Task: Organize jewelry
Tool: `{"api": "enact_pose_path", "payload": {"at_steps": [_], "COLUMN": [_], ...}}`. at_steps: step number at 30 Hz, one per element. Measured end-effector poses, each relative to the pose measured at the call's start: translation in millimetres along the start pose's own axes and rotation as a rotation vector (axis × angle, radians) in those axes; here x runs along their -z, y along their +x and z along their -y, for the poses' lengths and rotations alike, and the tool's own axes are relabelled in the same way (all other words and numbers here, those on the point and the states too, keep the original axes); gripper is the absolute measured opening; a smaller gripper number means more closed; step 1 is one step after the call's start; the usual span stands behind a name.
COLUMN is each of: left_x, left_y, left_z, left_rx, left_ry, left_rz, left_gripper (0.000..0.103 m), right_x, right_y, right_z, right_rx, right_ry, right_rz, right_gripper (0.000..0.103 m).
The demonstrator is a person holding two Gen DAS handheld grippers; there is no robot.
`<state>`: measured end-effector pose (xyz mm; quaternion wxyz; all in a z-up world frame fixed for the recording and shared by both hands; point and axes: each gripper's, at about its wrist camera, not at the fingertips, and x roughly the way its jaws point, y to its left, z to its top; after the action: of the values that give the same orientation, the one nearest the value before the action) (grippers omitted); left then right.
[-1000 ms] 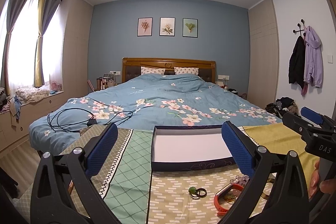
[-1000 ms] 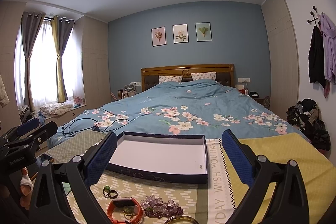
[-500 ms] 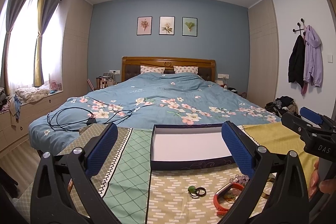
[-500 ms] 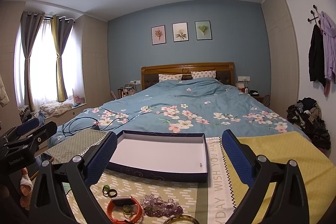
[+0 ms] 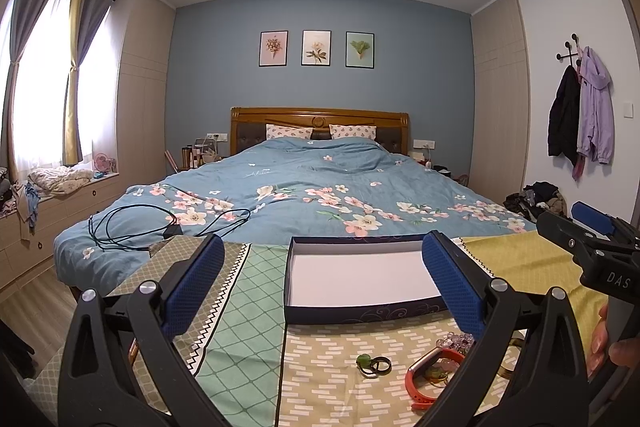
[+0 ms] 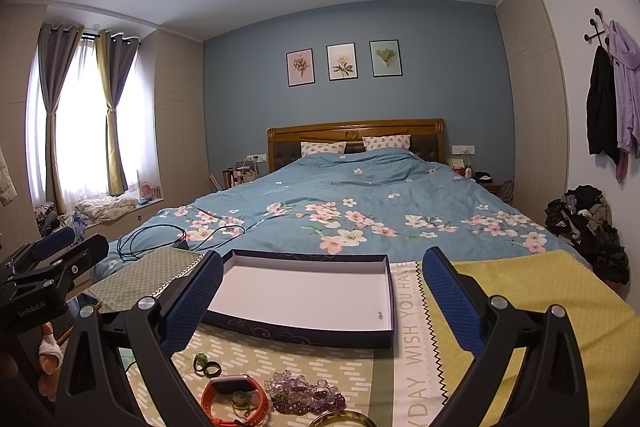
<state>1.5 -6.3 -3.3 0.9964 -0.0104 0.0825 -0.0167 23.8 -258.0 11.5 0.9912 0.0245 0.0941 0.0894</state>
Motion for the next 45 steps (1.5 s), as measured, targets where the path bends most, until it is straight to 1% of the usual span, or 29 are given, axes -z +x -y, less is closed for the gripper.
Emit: {"api": "enact_pose_path", "payload": {"at_steps": [18, 25, 29, 30, 31, 33, 34, 36, 37, 38, 39, 41, 43, 45], "left_x": [4.1, 7.4, 13.0, 15.6, 18.9, 25.7, 30.0, 38.9, 44.8, 49.9, 54.7, 65.2, 74.2, 80.7], "left_y": [8.0, 15.0, 23.6, 25.9, 30.0, 37.5, 41.5, 48.2, 51.6, 55.6, 59.3, 68.4, 77.0, 84.6], "left_z": [3.5, 5.1, 8.8, 9.9, 12.3, 17.1, 20.7, 27.4, 31.3, 34.9, 37.4, 42.0, 43.0, 43.2], "left_rx": [0.012, 0.026, 0.067, 0.077, 0.102, 0.129, 0.153, 0.167, 0.176, 0.193, 0.207, 0.244, 0.281, 0.309], "left_ry": [0.011, 0.018, 0.045, 0.050, 0.060, 0.079, 0.098, 0.136, 0.160, 0.174, 0.181, 0.193, 0.191, 0.181], "left_rz": [-0.017, -0.045, -0.098, -0.111, -0.138, -0.178, -0.205, -0.243, -0.265, -0.288, -0.311, -0.381, -0.446, -0.489], "left_gripper": [0.097, 0.097, 0.097, 0.097, 0.097, 0.097, 0.097, 0.097, 0.095, 0.090, 0.088, 0.080, 0.073, 0.071], "right_x": [0.4, 5.1, 9.5, 12.0, 14.6, 21.1, 25.6, 36.4, 41.6, 48.8, 53.7, 65.3, 71.5, 79.1], "right_y": [2.7, 6.8, 13.1, 15.6, 17.2, 21.5, 24.9, 33.0, 36.7, 41.0, 42.7, 46.0, 45.8, 48.4], "right_z": [5.0, 11.7, 22.6, 26.2, 29.3, 34.8, 37.5, 41.9, 43.5, 44.7, 45.3, 45.0, 43.7, 44.9], "right_rx": [0.006, 0.013, 0.021, 0.026, 0.032, 0.027, 0.025, -0.003, -0.024, -0.042, -0.049, -0.084, -0.098, -0.109], "right_ry": [0.006, 0.017, 0.021, 0.017, 0.013, 0.009, 0.004, -0.001, 0.000, -0.002, -0.004, -0.006, -0.019, -0.033], "right_rz": [-0.008, -0.054, -0.116, -0.145, -0.167, -0.220, -0.259, -0.346, -0.390, -0.442, -0.471, -0.528, -0.558, -0.591], "right_gripper": [0.096, 0.096, 0.096, 0.096, 0.096, 0.096, 0.096, 0.096, 0.096, 0.096, 0.096, 0.091, 0.086, 0.083]}}
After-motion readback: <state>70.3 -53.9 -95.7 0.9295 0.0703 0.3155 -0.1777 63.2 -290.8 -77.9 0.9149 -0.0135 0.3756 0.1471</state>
